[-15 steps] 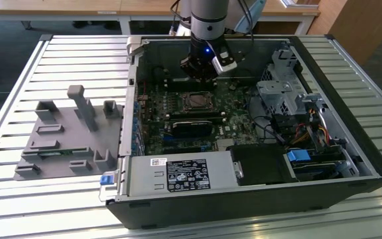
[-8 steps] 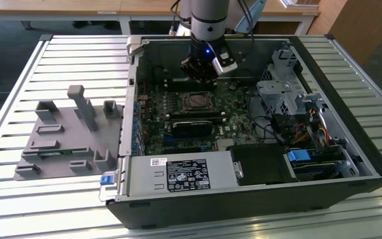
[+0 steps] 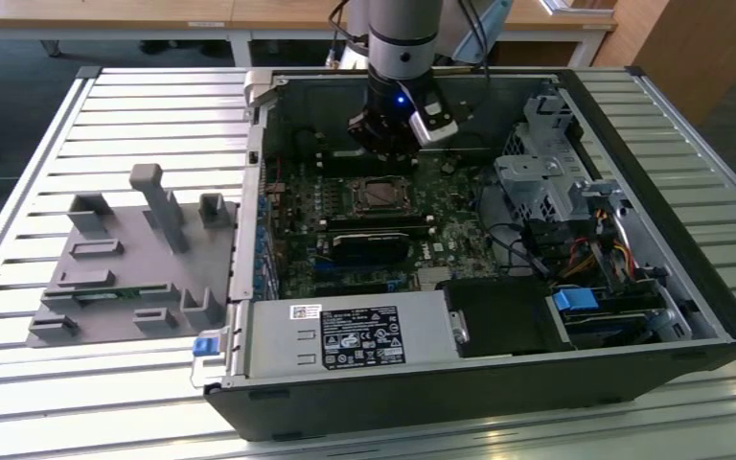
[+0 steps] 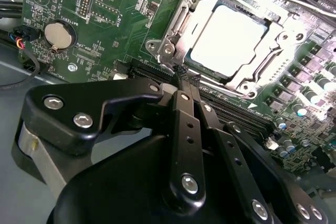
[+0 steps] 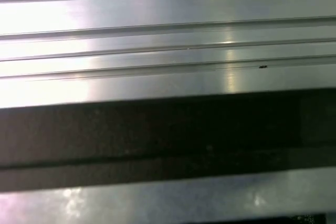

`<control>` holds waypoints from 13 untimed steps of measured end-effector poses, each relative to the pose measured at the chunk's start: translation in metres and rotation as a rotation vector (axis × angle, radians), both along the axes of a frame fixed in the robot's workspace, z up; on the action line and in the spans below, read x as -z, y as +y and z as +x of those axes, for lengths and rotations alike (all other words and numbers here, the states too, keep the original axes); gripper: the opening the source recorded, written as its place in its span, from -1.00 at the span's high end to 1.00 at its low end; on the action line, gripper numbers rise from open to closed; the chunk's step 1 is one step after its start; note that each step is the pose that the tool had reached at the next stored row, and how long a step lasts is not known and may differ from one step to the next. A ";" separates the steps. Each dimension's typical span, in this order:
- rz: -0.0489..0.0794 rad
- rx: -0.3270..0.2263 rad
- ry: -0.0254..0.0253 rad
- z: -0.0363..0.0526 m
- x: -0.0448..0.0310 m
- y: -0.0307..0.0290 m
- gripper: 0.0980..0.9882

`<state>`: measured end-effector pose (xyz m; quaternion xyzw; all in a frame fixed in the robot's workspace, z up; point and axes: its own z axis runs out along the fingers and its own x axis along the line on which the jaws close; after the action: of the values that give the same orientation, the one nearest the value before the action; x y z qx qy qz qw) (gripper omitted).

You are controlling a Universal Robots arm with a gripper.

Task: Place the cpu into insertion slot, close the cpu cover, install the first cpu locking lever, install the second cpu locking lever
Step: 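Install the second cpu locking lever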

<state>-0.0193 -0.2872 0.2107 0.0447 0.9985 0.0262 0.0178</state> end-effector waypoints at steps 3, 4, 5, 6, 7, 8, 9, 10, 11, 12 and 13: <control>0.000 0.000 0.0000 0.0000 0.0000 -0.0011 0.98; 0.000 0.000 0.0000 0.0001 0.0000 -0.0016 0.98; 0.000 0.000 0.0000 0.0001 0.0000 -0.0020 0.98; 0.000 0.000 0.0001 0.0001 0.0000 -0.0025 0.98; 0.000 0.000 0.0000 0.0001 0.0000 -0.0030 0.98; 0.000 0.000 0.0000 0.0001 0.0000 -0.0034 0.98; 0.000 0.000 0.0000 0.0001 0.0000 -0.0038 0.98; 0.000 0.000 0.0000 0.0002 0.0000 -0.0043 0.98; 0.000 0.000 0.0000 0.0002 0.0000 -0.0048 0.98; 0.000 0.000 0.0000 0.0002 0.0000 -0.0055 0.98; 0.000 0.000 0.0000 0.0002 0.0000 -0.0061 0.98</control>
<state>-0.0191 -0.2933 0.2107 0.0447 0.9985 0.0262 0.0178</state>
